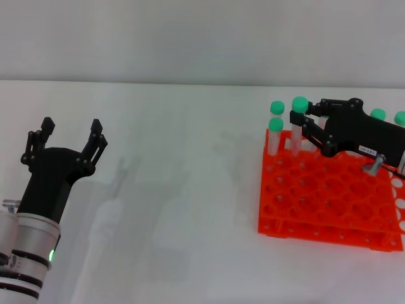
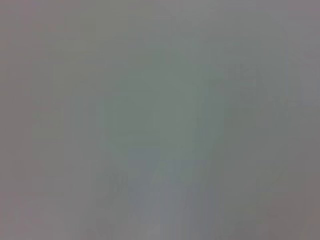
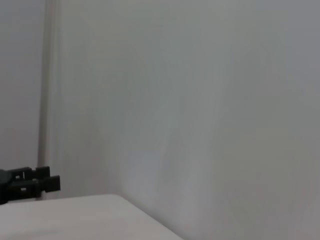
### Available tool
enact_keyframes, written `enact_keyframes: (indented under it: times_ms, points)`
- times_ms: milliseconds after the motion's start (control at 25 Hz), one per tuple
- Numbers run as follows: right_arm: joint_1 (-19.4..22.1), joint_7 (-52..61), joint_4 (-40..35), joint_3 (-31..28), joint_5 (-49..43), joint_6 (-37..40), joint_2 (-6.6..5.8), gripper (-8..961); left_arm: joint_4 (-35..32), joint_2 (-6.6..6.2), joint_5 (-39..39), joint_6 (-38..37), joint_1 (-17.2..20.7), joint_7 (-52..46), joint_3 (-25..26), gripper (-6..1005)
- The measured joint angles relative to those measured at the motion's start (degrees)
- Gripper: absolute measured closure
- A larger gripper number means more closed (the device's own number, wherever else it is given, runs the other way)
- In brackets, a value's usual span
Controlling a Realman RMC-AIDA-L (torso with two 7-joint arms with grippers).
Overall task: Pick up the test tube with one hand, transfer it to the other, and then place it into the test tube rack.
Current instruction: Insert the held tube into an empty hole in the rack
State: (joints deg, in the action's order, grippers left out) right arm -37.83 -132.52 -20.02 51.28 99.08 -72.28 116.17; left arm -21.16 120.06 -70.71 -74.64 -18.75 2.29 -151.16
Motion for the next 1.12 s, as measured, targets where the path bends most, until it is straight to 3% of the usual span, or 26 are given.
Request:
enact_keyframes:
  times_ms: [1120]
  points:
    - [-1.11,-4.63,7.49,0.57,4.48,5.90,0.01,745,-0.02,-0.02,0.17,0.03,-0.23,0.00,-0.04,119]
